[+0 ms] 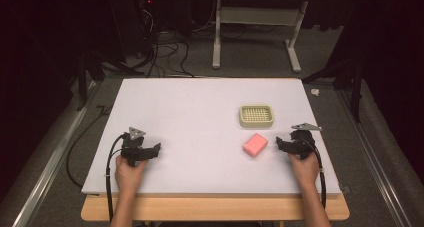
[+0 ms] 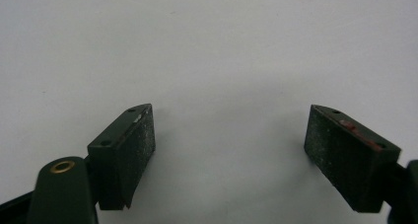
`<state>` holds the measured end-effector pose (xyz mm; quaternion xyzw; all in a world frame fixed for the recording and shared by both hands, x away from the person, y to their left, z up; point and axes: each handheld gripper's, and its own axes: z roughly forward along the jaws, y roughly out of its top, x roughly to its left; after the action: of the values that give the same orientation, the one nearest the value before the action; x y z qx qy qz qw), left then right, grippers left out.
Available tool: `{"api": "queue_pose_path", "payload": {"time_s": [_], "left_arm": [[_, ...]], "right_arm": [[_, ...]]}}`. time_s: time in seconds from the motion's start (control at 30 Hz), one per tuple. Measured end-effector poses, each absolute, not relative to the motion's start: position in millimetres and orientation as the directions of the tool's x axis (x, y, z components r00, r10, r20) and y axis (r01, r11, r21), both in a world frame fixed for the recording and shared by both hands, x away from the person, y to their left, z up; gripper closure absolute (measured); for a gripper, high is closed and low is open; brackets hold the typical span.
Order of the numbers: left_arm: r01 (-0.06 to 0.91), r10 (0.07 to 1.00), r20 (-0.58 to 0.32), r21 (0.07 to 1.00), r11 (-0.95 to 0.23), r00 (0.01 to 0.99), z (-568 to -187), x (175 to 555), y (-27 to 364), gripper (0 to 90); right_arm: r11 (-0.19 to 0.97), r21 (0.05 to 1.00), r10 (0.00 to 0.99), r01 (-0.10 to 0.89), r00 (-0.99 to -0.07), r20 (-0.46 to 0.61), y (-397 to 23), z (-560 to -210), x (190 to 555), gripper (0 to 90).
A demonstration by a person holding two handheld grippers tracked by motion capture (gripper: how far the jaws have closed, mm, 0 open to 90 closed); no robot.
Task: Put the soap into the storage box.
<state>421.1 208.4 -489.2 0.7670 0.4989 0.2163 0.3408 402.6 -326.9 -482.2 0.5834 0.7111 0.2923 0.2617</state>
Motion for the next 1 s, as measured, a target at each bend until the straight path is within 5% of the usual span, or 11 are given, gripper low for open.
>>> {"api": "queue_pose_path", "payload": {"time_s": [1.0], "left_arm": [[0.619, 0.913, -0.01, 0.738, -0.269, 0.408, -489.2, 421.2, 208.6, 20.1]], "right_arm": [[0.14, 0.717, 0.984, 0.683, -0.174, -0.026, -326.9, -481.8, 402.9, 25.6]]}}
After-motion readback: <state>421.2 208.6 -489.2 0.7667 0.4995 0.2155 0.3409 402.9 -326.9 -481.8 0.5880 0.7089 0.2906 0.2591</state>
